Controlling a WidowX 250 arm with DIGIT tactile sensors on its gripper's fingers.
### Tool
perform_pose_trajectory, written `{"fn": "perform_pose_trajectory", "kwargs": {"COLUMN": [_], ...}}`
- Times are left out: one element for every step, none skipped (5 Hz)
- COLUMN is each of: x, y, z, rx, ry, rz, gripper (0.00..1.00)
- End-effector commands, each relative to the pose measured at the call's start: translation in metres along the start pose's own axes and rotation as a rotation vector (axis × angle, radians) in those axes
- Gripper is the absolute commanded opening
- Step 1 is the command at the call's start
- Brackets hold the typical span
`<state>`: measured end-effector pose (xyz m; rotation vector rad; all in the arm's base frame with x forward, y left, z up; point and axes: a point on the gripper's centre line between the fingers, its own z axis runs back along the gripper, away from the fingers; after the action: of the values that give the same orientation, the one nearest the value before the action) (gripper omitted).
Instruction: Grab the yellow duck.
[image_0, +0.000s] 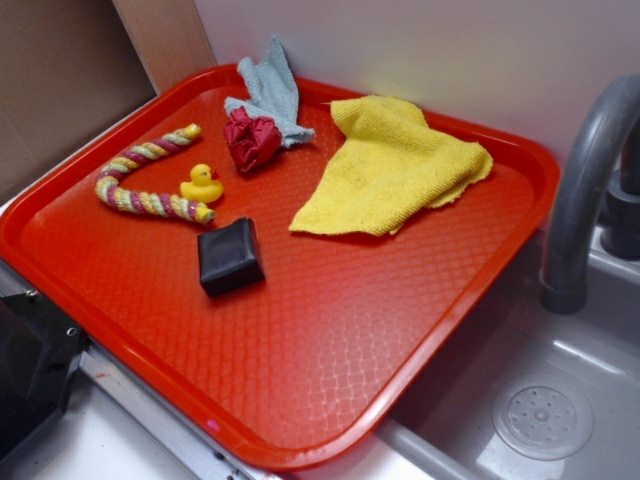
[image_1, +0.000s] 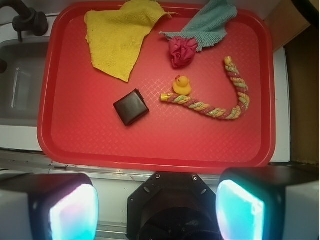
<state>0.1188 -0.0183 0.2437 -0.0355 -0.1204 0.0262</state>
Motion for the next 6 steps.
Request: {"fn": "perform_pose_trajectory", "kwargs": {"x": [0.000, 0.020, 0.040, 0.064, 0.083, 0.094], "y": [0.000, 0.003, 0.013, 0.022, 0.031, 0.031], "z": [0.000, -0.014, -0.026, -0.044, -0.064, -0.082], "rx": [0.000, -0.007, -0.020, -0.053, -0.057, -0.057], "ry": [0.000, -0.026, -0.052, -0.084, -0.076, -0.055], "rz": [0.000, 0.079, 0.139, 0.174, 0.209, 0.200], "gripper": [1.00, 1.00, 1.00, 1.00, 1.00, 1.00]}}
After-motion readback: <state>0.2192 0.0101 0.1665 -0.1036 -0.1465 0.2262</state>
